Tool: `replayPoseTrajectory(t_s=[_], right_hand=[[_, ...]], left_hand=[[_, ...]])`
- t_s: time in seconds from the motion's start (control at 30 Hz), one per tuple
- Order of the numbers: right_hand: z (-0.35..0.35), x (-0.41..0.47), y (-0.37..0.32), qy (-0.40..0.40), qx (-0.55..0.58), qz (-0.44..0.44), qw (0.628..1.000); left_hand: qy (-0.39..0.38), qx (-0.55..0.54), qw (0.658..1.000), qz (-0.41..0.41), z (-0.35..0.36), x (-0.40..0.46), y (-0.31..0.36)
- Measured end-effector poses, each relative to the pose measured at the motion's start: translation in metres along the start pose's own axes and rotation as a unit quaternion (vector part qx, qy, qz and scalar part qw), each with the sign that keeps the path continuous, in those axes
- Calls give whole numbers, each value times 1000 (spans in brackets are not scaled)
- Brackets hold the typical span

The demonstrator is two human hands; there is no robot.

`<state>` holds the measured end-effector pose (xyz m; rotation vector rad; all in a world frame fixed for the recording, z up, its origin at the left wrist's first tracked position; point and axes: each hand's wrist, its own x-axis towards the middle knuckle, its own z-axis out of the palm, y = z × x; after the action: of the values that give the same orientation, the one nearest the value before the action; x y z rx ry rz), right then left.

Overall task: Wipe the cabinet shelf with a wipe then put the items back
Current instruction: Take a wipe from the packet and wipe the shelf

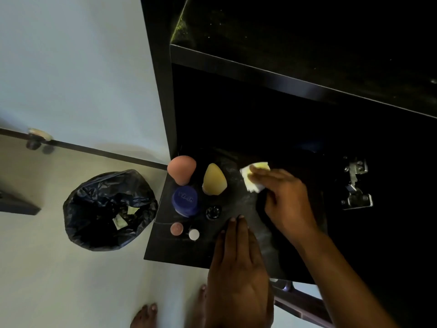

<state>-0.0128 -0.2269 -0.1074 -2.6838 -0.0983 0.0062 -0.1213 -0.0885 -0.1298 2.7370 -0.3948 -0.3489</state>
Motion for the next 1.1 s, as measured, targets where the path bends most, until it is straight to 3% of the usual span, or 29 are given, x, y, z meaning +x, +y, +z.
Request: replayPoseTrajectory(t_s=[0.1,0.23,0.3,0.47,0.63,0.73,0.87,1.0,1.1], right_hand=[[6,-60,-8,-2,1,37,999],[6,-96,-7,19,-30,122,992],[5,-78,-1,53,-49,137,988],[15,-16,-10,76,-53,92,991],[15,-87,-27,29,-3,43,999],[3,-121,-12,19,-48,90,995],[-4,-86,14,58,-98,219,969],[18,-91,-24,75,-38,142,986],[31,-143,-47,21,29,44,998]], left_hand=[[53,39,998,20,19,-9,-9],[11,70,997,8,34,-34,-14],[28,93,995,21,36,-39,-15],[13,63,998,24,15,-41,-15],[-22,45,998,36,6,-47,-22],[-17,26,998,57,0,-53,-25],[-29,19,997,69,-7,-57,-26],[-24,4,998,66,-7,-60,-29],[-21,6,998,62,-4,-67,-36]])
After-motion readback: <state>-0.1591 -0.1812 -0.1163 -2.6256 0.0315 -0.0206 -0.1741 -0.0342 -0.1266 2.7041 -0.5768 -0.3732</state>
